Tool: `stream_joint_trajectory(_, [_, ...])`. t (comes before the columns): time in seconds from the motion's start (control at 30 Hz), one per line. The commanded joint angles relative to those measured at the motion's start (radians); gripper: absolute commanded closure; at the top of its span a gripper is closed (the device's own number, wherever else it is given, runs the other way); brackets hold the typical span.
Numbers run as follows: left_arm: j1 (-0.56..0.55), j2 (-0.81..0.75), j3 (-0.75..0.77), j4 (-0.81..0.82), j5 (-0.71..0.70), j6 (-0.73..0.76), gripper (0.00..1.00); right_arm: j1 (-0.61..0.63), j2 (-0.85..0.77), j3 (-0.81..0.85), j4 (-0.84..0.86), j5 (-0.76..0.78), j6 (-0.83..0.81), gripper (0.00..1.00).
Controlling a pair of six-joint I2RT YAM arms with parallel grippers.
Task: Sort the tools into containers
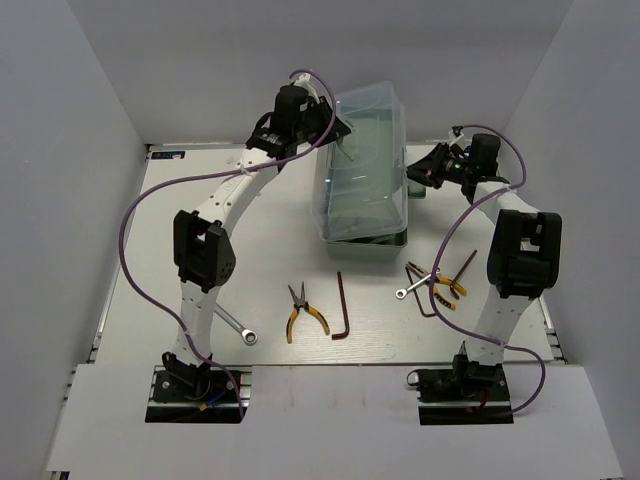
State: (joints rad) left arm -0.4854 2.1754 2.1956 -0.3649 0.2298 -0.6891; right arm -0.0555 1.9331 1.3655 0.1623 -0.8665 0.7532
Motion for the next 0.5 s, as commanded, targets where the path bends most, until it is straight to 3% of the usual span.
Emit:
stream_joint_trajectory(0.0, [0.008,-0.158,-0.003,0.118,0.059,0.023,1.00,0.014,0.001,0.044,0.068,-0.077,0.028,1.00])
stream_joint_trajectory(0.47, [0.018,-0.167,-0.066,0.118,0.088,0.033,1.00,0.028,-0.072,0.018,0.118,-0.117,0.051,1.00])
